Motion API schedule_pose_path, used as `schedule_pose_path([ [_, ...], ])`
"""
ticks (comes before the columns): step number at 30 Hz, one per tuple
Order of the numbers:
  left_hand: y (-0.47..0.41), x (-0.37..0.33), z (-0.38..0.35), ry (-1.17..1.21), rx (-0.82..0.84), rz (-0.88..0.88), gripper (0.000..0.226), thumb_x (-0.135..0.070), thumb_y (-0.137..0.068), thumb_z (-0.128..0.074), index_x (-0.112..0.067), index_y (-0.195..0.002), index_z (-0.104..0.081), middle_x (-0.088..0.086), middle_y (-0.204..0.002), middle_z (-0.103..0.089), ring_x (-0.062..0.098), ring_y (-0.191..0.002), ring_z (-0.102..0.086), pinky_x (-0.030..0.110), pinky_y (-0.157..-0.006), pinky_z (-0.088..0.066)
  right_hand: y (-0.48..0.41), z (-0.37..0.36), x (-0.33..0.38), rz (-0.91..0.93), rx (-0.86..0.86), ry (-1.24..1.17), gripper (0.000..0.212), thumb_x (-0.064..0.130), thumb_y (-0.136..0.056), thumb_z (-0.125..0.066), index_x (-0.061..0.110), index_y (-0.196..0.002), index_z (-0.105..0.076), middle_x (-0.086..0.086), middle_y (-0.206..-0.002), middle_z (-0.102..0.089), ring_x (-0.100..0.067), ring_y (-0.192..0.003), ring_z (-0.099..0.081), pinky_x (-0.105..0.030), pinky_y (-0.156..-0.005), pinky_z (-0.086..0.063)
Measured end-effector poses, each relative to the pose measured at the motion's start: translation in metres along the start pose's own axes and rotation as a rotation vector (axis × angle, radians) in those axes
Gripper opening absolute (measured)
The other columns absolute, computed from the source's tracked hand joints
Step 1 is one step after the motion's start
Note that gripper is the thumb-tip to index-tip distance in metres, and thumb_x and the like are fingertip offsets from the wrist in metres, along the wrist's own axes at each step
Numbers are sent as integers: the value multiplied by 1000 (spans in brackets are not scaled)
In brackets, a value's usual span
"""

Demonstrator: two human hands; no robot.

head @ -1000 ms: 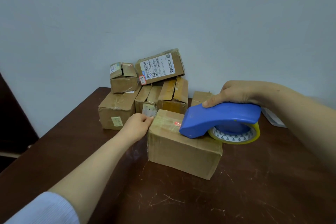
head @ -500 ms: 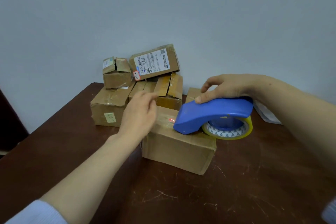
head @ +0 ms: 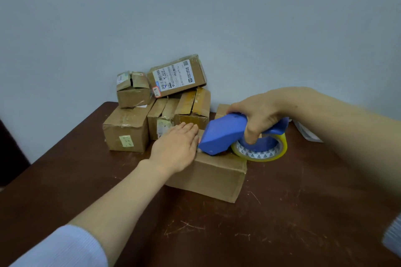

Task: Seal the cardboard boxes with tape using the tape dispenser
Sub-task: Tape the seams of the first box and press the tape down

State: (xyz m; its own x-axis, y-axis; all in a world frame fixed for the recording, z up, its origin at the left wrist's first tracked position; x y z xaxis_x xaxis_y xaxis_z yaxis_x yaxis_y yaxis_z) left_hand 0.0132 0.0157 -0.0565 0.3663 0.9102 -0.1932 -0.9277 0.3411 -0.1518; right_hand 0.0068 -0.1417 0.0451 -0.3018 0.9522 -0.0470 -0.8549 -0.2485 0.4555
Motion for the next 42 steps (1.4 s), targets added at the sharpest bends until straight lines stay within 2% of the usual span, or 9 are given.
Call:
schedule_pose_path([
  [6,4,-1,3,-2,12,-1,52,-39,-103,-14,-21,-152,-15,-3,-159,-16,10,-146,-10,23,-116,-3,9,-1,-8,55,-23,-126,64,37,-67,-80,30,-123,-51,3,-116,-55,-21,-97,-57,-35,-77,-47],
  [10,2,1,1,7,10,-3,51,-37,-104,-15,-20,-152,-16,-3,-158,-17,9,-146,-10,21,-115,-2,18,-7,-18,98,-37,-192,80,43,-51,-67,33,-129,-49,5,-121,-54,-20,-102,-57,-31,-79,-46],
  [18,3,5,0,35,-29,-23,49,-38,-103,-18,-24,-149,-25,-5,-156,-24,7,-145,-14,21,-115,-4,42,-29,-77,75,63,-255,101,51,-34,-61,39,-133,-42,15,-118,-53,-5,-98,-58,-24,-77,-46],
  [21,2,4,1,40,-61,-36,48,-38,-103,-20,-25,-147,-31,-5,-155,-28,8,-144,-19,20,-113,-7,50,-44,-94,77,92,-331,98,44,-43,-64,39,-136,-36,23,-115,-47,1,-93,-57,-17,-69,-44],
  [24,0,6,1,52,-75,-45,48,-41,-102,-19,-28,-145,-35,-5,-153,-32,10,-143,-22,23,-114,-12,49,-56,-96,72,88,-381,89,32,-55,-64,38,-138,-34,20,-116,-48,1,-94,-56,-16,-65,-42],
  [31,-2,9,2,85,-65,-83,65,-50,-89,-12,-28,-143,-40,-5,-151,-35,12,-142,-24,24,-113,-14,55,-76,-96,93,22,-481,87,37,-55,-68,41,-136,-36,13,-113,-57,-6,-91,-63,-24,-72,-50],
  [37,-3,11,4,84,-60,-115,63,-48,-89,-13,-28,-143,-40,-5,-150,-37,12,-142,-26,26,-114,-15,61,-91,-93,86,-34,-518,76,34,-57,-62,53,-124,-33,10,-100,-59,-1,-70,-59,-21,-62,-46],
  [39,-2,11,4,71,-40,-119,63,-48,-90,-13,-29,-143,-39,-5,-150,-37,12,-142,-26,26,-114,-15,62,-100,-92,53,-51,-519,80,37,-55,-61,57,-124,-26,17,-102,-55,0,-75,-58,-19,-65,-44],
  [42,-5,5,8,-44,35,-99,51,-44,-101,-17,-26,-145,-35,-4,-152,-34,11,-142,-25,25,-115,-12,55,-112,-91,8,-106,-497,98,42,-51,-61,49,-140,-19,15,-110,-51,-4,-88,-56,-18,-69,-42],
])
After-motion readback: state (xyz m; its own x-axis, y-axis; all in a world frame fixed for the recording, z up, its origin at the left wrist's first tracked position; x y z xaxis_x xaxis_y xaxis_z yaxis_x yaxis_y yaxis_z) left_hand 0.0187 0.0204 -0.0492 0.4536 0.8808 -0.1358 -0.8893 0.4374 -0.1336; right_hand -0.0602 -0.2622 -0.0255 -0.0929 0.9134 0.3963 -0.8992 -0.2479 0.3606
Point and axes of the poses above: each hand's wrist, its own y-axis away from the middle knuckle, its own z-axis out of the back of the hand, x = y × z, the point moved 5 cm from there along -y, towards the middle knuckle
